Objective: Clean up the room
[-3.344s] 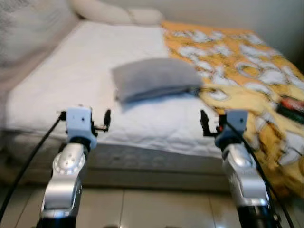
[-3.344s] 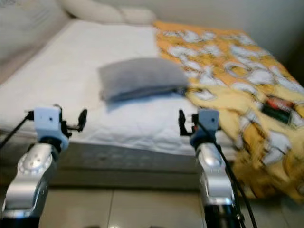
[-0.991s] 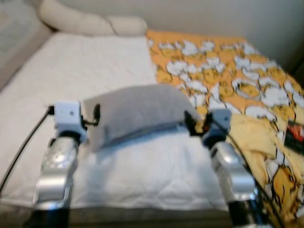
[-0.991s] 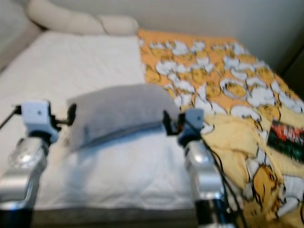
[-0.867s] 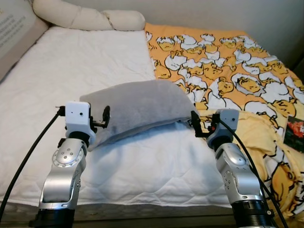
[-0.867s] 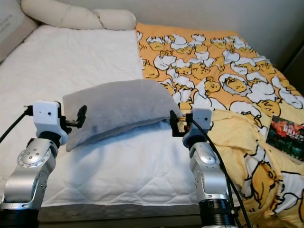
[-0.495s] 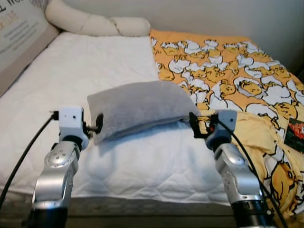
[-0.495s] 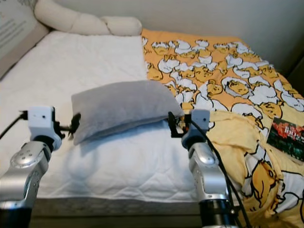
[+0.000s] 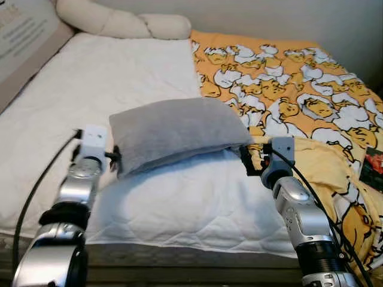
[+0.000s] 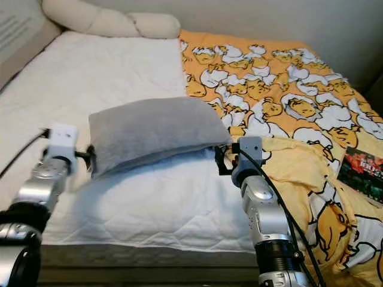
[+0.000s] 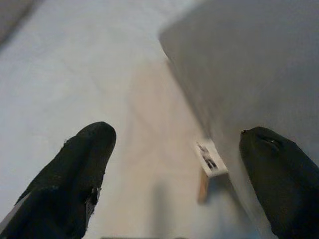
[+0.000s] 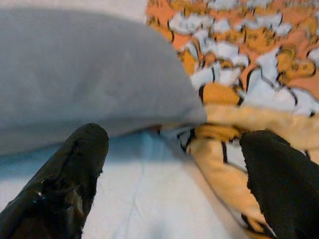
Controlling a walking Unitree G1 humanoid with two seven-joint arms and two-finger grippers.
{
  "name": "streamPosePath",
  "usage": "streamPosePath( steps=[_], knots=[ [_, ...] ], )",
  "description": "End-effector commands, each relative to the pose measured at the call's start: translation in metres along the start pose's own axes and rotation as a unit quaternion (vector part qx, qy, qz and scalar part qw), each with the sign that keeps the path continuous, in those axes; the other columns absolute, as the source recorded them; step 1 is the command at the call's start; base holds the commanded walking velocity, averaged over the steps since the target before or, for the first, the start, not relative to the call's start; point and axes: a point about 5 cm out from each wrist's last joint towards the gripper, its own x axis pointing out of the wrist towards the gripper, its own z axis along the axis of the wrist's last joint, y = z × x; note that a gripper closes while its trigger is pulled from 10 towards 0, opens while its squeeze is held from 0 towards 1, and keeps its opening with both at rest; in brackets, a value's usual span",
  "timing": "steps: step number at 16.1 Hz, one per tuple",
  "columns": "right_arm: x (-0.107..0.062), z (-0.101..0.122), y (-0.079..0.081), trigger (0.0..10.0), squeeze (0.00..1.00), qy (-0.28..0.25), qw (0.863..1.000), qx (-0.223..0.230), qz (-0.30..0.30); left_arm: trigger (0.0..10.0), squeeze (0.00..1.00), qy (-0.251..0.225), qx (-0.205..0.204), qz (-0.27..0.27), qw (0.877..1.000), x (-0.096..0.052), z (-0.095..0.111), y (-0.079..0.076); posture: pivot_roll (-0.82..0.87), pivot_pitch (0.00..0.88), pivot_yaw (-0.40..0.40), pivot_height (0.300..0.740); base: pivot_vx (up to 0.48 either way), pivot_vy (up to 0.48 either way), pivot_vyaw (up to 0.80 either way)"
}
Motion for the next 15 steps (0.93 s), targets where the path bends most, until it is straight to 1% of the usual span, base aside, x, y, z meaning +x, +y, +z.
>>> streamPosePath(
  steps=[1,2,3,4,5,6,7,8,9,10,11,12,13,14,15],
  knots=[
    [0.000,-0.005,-0.008,10.0,0.00,0.019,0.999,-0.010,-0.023,10.0,0.00,-0.008,-0.002,-0.057,0.998,0.002,0.004,-0.024,0.01,0.000,-0.083,0.740,0.000,0.000,0.00],
    [0.000,-0.007,-0.011,10.0,0.00,0.025,0.999,-0.006,-0.032,10.0,0.00,-0.012,-0.011,-0.092,0.996,0.002,0.006,-0.037,0.01,0.000,-0.083,0.740,0.000,0.000,0.00],
    [-0.001,-0.008,-0.012,10.0,0.00,0.026,0.999,-0.003,-0.035,10.0,0.00,-0.016,-0.012,-0.113,0.993,0.002,0.007,-0.045,0.01,0.000,-0.083,0.740,0.000,0.000,0.00],
    [-0.001,-0.007,-0.015,10.0,0.00,0.026,0.999,0.004,-0.038,10.0,0.00,-0.025,-0.013,-0.192,0.981,-0.002,0.009,-0.071,0.01,0.000,-0.083,0.740,0.000,0.000,0.00],
    [-0.001,-0.007,-0.016,10.0,0.00,0.027,0.999,0.004,-0.039,10.0,0.00,-0.031,-0.010,-0.250,0.968,-0.006,0.011,-0.087,0.00,0.000,-0.083,0.740,0.000,0.000,0.00],
    [-0.001,-0.007,-0.017,10.0,0.00,0.028,0.999,0.004,-0.040,10.0,0.00,-0.035,-0.010,-0.290,0.956,-0.009,0.011,-0.096,0.00,0.000,-0.084,0.740,0.000,0.000,0.00],
    [-0.003,-0.009,-0.020,10.0,0.00,0.030,0.999,0.006,-0.043,10.0,0.00,-0.043,-0.008,-0.356,0.934,-0.015,0.012,-0.106,0.00,0.000,-0.086,0.740,0.000,0.000,0.00],
    [-0.004,-0.011,-0.024,10.0,0.00,0.036,0.998,0.009,-0.051,10.0,0.00,-0.049,-0.008,-0.397,0.916,-0.021,0.012,-0.111,0.01,0.000,-0.090,0.740,0.000,0.000,0.00],
    [-0.005,-0.013,-0.027,10.0,0.00,0.039,0.998,0.013,-0.056,10.0,0.00,-0.061,-0.011,-0.430,0.901,-0.028,0.014,-0.111,0.01,0.000,-0.091,0.740,0.000,0.000,0.00],
    [-0.005,-0.014,-0.029,10.0,0.00,0.040,0.997,0.014,-0.057,10.0,0.00,-0.068,-0.016,-0.446,0.893,-0.031,0.017,-0.111,0.01,0.000,-0.093,0.740,0.000,0.000,0.00],
    [-0.005,-0.014,-0.034,10.0,0.00,0.044,0.997,0.015,-0.064,10.0,0.00,-0.098,-0.045,-0.499,0.860,-0.047,0.030,-0.113,0.01,0.000,-0.096,0.740,0.000,0.000,0.00],
    [-0.005,-0.014,-0.036,10.0,0.00,0.045,0.997,0.015,-0.066,10.0,0.00,-0.108,-0.054,-0.516,0.848,-0.053,0.035,-0.114,0.01,0.000,-0.096,0.740,0.000,0.000,0.00],
    [-0.006,-0.015,-0.040,10.0,0.00,0.051,0.996,0.013,-0.072,10.0,0.00,-0.131,-0.059,-0.558,0.817,-0.070,0.045,-0.115,0.02,0.000,-0.096,0.740,0.000,0.000,0.00],
    [-0.006,-0.016,-0.043,10.0,0.00,0.058,0.995,0.010,-0.079,10.0,0.00,-0.147,-0.053,-0.589,0.793,-0.085,0.051,-0.115,0.02,0.000,-0.098,0.740,0.000,0.000,0.00],
    [-0.006,-0.018,-0.047,10.0,0.00,0.065,0.994,0.013,-0.085,10.0,0.00,-0.147,-0.003,-0.598,0.788,-0.092,0.047,-0.109,0.02,0.000,-0.100,0.740,0.000,0.000,0.00]
  ],
)
